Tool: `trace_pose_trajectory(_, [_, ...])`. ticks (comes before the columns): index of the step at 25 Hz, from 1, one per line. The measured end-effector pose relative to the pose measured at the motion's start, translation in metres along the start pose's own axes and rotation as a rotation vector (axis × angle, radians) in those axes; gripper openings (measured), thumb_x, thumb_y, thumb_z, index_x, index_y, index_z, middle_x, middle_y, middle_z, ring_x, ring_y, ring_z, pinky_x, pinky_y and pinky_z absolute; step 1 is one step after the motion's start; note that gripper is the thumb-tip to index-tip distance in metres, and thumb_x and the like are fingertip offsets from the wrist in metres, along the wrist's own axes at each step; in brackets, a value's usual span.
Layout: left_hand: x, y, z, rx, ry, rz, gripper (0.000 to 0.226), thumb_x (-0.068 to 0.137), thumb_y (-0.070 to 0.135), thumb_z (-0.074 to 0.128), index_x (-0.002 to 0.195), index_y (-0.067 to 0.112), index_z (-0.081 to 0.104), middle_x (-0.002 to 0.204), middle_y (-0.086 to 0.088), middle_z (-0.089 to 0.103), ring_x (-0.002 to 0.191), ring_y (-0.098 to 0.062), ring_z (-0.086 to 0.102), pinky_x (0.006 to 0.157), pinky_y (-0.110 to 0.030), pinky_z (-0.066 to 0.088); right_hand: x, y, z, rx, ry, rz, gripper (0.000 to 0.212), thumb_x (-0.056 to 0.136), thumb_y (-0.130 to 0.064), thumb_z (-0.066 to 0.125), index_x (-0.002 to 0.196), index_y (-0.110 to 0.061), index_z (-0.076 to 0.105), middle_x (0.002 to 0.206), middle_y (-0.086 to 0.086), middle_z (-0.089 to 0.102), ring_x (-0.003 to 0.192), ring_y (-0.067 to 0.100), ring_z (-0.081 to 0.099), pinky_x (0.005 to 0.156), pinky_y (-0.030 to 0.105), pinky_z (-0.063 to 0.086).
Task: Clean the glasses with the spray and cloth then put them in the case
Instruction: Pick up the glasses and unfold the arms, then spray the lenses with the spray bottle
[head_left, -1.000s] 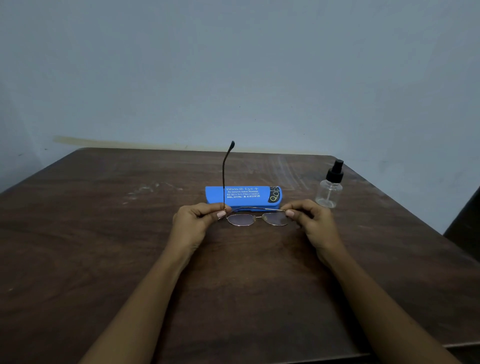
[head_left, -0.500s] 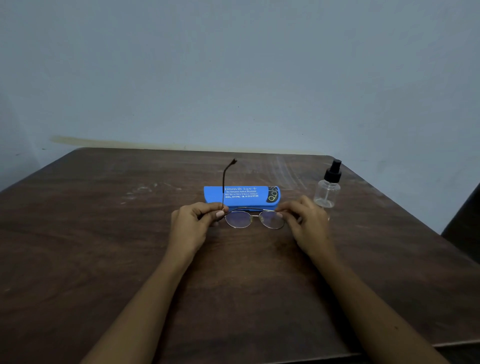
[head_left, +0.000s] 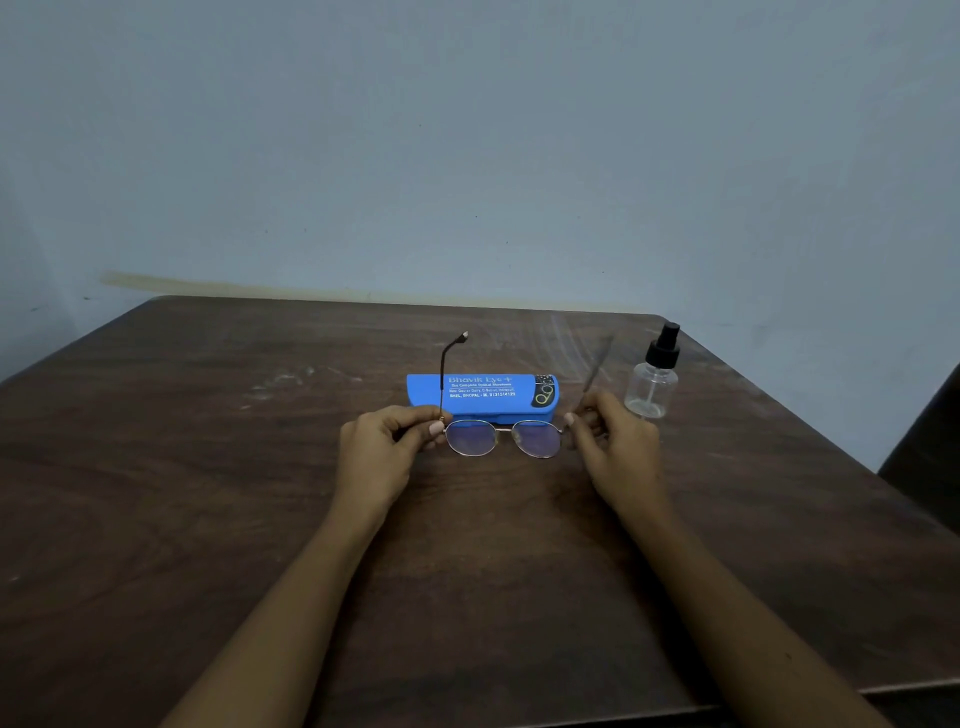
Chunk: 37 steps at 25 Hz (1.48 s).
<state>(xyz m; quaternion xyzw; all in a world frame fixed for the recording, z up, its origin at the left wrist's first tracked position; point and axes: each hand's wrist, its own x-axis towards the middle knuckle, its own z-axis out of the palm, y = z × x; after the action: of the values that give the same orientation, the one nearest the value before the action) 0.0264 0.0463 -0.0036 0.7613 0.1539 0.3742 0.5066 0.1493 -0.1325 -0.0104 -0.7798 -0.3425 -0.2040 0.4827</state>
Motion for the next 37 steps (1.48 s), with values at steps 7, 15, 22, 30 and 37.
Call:
trace_pose_trajectory(7, [-0.003,0.001,0.000,0.130,0.019,0.087,0.016,0.074,0.002,0.067,0.086,0.009,0.074,0.080,0.006,0.068,0.067,0.018,0.058,0.068,0.001,0.041,0.001,0.003,0.000,0.085,-0.001,0.056,0.015,0.084,-0.003,0.060,0.079,-0.015,0.052,0.067,0.007,0.064,0.054,0.012,0.061,0.048,0.014,0.048])
trace_pose_trajectory(15, [-0.002,-0.002,0.000,0.219,0.002,0.186,0.012,0.074,0.005,0.068,0.084,0.007,0.072,0.079,0.008,0.066,0.072,0.022,0.055,0.067,0.002,0.037,0.001,0.003,0.002,0.202,-0.007,0.100,0.015,0.084,-0.001,0.060,0.081,-0.014,0.053,0.066,0.002,0.063,0.061,0.013,0.063,0.050,0.013,0.051])
trace_pose_trajectory(22, [0.000,-0.004,-0.001,0.199,0.067,0.224,0.009,0.075,0.001,0.065,0.079,0.007,0.071,0.075,0.003,0.069,0.077,-0.006,0.063,0.068,-0.014,0.049,0.000,-0.003,0.000,0.236,-0.029,0.083,0.014,0.083,0.002,0.060,0.083,-0.011,0.055,0.071,-0.002,0.062,0.058,-0.004,0.062,0.052,0.008,0.049])
trace_pose_trajectory(30, [0.001,-0.006,0.000,0.191,0.078,0.208,0.007,0.076,-0.001,0.065,0.076,0.004,0.069,0.073,0.005,0.067,0.068,0.014,0.060,0.065,0.000,0.042,-0.001,-0.003,-0.001,0.220,-0.008,0.057,0.030,0.082,0.004,0.056,0.086,-0.026,0.051,0.083,-0.006,0.062,0.073,0.013,0.063,0.063,0.017,0.051])
trace_pose_trajectory(37, [0.001,-0.008,0.001,0.225,0.083,0.216,0.006,0.074,0.000,0.067,0.075,0.005,0.070,0.072,0.008,0.066,0.068,0.020,0.056,0.065,0.001,0.040,0.003,-0.001,-0.024,-0.106,0.502,0.070,0.050,0.074,-0.020,0.059,0.120,-0.010,0.044,0.123,0.011,0.044,0.116,0.021,0.038,0.095,0.030,0.023])
